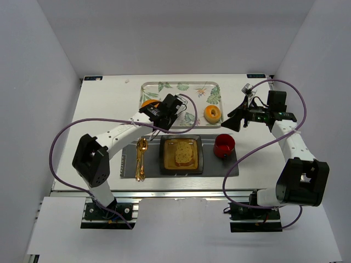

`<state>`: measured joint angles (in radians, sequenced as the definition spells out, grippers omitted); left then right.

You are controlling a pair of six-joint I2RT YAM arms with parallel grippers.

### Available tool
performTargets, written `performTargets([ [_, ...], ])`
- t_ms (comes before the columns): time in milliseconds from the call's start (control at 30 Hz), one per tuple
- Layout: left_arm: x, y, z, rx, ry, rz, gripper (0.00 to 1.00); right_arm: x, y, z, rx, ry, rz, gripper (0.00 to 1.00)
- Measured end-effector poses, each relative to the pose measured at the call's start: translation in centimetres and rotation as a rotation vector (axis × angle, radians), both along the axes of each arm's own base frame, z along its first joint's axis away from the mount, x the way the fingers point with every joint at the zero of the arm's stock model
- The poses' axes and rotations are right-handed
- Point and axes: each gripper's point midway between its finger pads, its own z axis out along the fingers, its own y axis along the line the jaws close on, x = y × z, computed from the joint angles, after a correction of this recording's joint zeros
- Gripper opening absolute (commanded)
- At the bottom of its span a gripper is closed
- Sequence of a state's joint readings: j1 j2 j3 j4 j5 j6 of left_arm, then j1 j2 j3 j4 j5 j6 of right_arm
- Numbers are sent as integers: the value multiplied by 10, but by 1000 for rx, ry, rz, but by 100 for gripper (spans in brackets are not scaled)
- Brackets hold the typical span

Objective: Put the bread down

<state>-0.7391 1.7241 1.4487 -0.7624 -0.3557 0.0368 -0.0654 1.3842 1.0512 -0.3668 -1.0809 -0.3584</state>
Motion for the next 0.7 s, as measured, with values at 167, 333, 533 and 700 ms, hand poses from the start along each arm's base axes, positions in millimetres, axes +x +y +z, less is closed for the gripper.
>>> performTargets([
  [167, -1, -5, 17, -73, -21, 39, 0, 0, 0, 0, 0, 0, 0, 89],
  [333, -16, -9, 62, -255, -61, 75, 0, 0, 0, 0, 0, 0, 0, 89],
  [533, -61, 4, 107, -474, -70, 106, 0, 0, 0, 0, 3, 0, 3, 89],
  [700, -108, 20, 99, -591, 10, 128, 0, -2, 1, 1, 10, -1, 10, 89],
])
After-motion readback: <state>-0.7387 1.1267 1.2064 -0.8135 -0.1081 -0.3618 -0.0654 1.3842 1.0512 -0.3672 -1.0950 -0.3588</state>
